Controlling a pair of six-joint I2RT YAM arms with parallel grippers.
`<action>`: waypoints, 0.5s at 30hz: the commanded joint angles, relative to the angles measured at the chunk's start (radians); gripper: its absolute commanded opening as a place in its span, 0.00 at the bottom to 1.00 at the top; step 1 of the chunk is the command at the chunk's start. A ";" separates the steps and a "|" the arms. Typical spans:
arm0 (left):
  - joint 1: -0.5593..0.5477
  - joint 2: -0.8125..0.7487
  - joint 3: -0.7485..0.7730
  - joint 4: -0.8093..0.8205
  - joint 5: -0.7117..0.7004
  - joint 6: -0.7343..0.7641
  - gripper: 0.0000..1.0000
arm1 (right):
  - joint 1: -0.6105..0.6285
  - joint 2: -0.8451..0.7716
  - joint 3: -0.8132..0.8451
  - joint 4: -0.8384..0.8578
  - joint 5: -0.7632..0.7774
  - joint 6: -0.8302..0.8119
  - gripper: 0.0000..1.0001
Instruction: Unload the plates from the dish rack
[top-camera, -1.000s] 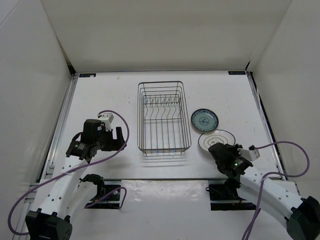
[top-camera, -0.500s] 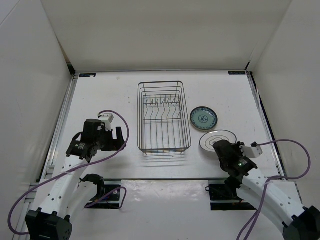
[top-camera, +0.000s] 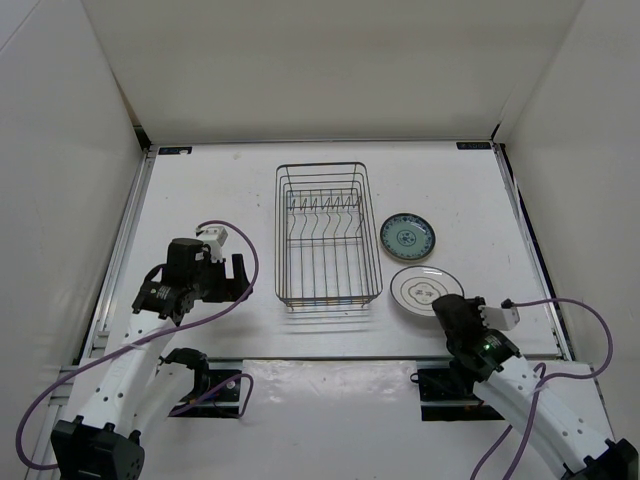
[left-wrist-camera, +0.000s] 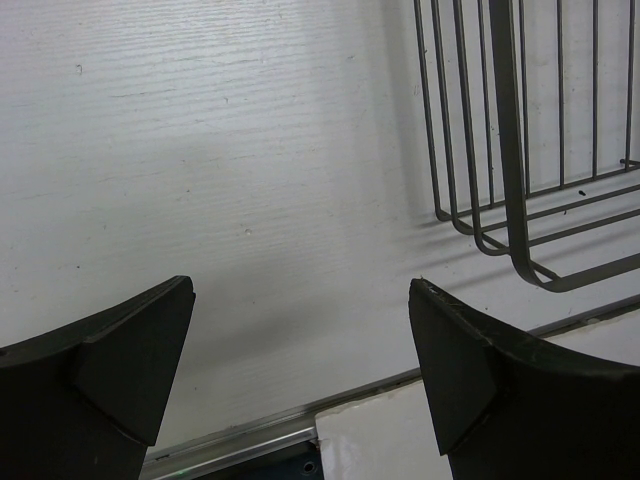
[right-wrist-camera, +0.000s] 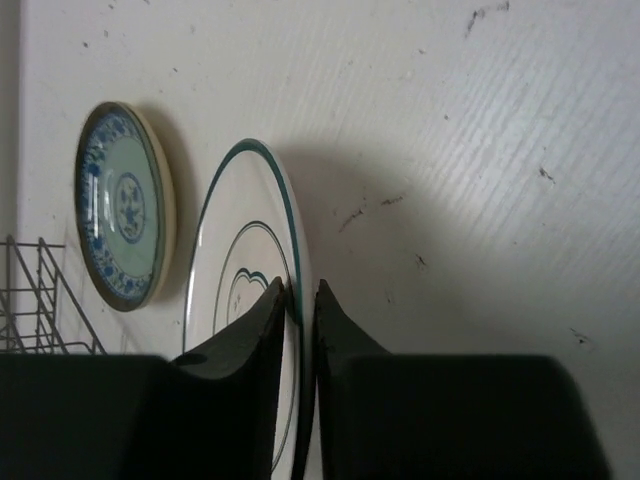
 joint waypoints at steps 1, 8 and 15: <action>-0.002 -0.011 0.028 0.000 -0.003 -0.003 0.99 | 0.002 0.027 -0.060 -0.272 -0.165 -0.107 0.21; -0.003 -0.013 0.028 -0.003 -0.008 -0.003 0.99 | 0.002 0.017 -0.019 -0.308 -0.205 -0.134 0.40; -0.005 -0.018 0.029 0.001 -0.008 -0.003 0.99 | 0.004 -0.014 -0.002 -0.341 -0.231 -0.151 0.61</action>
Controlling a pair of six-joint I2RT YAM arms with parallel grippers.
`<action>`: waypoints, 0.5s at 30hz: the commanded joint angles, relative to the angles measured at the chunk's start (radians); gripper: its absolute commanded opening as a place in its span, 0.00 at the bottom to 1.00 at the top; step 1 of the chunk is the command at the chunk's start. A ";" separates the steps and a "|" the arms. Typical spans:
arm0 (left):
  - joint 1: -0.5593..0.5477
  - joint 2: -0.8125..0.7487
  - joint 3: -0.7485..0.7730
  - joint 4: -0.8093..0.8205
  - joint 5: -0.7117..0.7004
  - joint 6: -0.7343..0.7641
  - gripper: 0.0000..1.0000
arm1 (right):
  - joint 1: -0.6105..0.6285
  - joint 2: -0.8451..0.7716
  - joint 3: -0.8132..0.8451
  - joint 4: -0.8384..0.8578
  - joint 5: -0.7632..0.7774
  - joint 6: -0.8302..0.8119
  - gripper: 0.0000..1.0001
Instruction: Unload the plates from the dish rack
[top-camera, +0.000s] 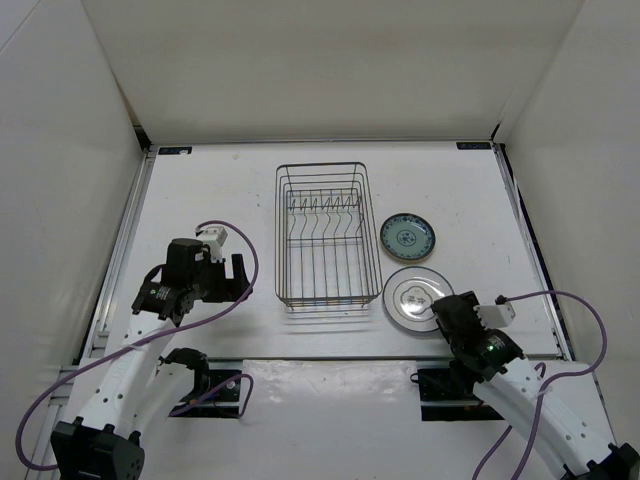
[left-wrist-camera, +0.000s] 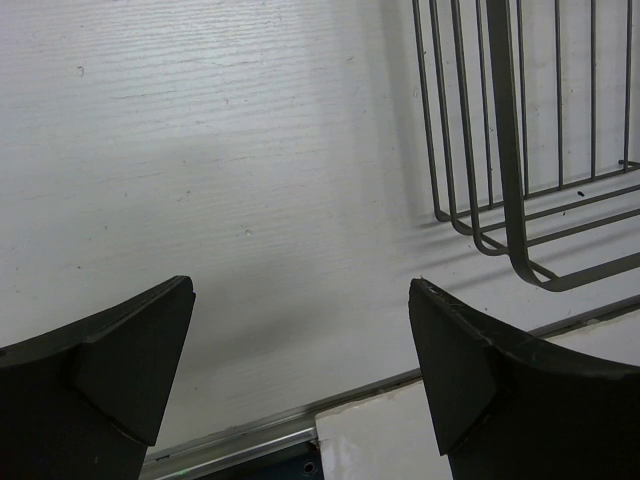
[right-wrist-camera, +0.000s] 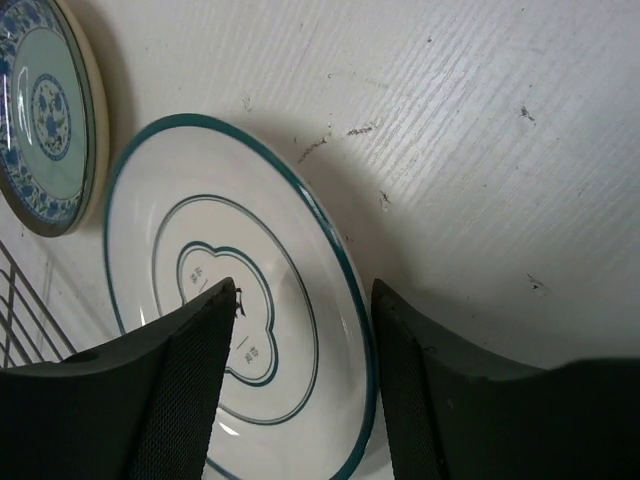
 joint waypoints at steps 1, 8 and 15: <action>-0.003 -0.015 0.026 0.000 -0.006 -0.006 0.99 | 0.000 0.013 -0.019 -0.235 -0.081 -0.052 0.61; -0.005 -0.017 0.026 -0.003 -0.005 -0.005 0.99 | 0.003 0.012 0.137 -0.308 -0.049 -0.117 0.67; 0.000 -0.018 0.026 0.000 -0.010 -0.003 0.99 | 0.001 0.036 0.335 -0.168 -0.041 -0.518 0.84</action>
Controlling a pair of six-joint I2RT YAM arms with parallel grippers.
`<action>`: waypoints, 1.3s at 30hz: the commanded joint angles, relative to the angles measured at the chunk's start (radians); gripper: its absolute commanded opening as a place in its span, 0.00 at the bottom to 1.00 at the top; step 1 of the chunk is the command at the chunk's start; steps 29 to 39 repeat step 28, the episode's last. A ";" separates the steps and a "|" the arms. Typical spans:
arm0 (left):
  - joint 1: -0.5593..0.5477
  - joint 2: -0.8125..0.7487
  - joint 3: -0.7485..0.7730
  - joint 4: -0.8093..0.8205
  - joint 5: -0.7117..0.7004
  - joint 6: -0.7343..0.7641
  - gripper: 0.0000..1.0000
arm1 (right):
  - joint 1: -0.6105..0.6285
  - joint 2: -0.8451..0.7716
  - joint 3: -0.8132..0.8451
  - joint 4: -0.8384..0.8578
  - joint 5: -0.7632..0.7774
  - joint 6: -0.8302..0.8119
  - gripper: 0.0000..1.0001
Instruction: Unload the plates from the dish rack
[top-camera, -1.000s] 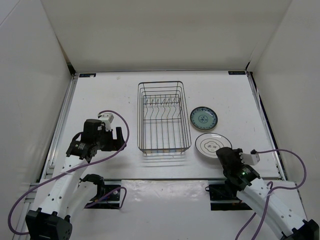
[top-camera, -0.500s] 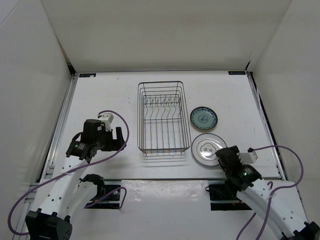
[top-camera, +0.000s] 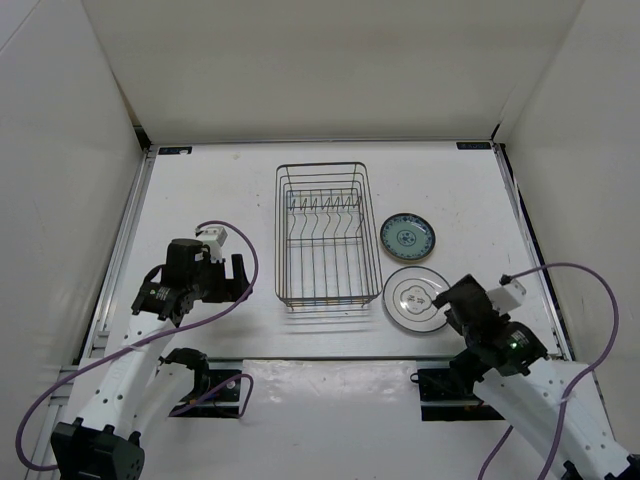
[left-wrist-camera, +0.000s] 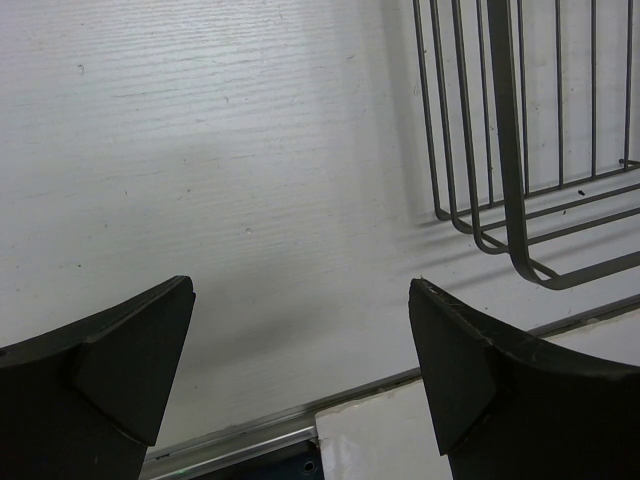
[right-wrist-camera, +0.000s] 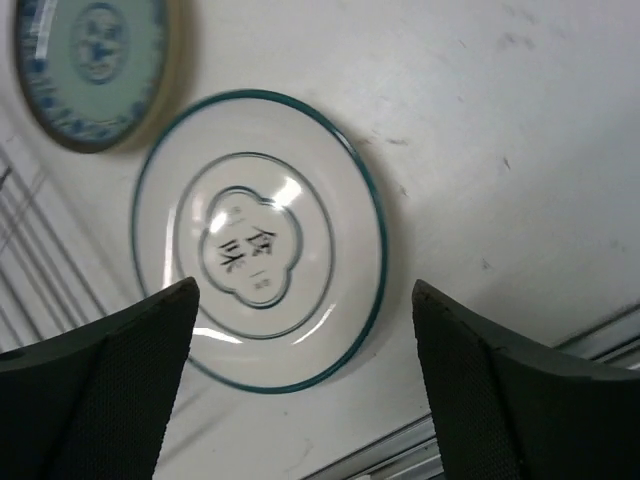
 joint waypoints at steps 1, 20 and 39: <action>-0.003 -0.015 0.026 0.006 -0.010 -0.002 0.99 | 0.003 0.031 0.142 0.096 -0.011 -0.313 0.90; -0.002 0.010 0.015 0.015 -0.026 -0.003 0.99 | 0.006 0.293 0.664 -0.048 -0.309 -1.020 0.90; -0.003 -0.018 -0.009 0.046 -0.057 0.003 0.99 | 0.003 0.338 0.587 -0.139 -0.206 -0.975 0.90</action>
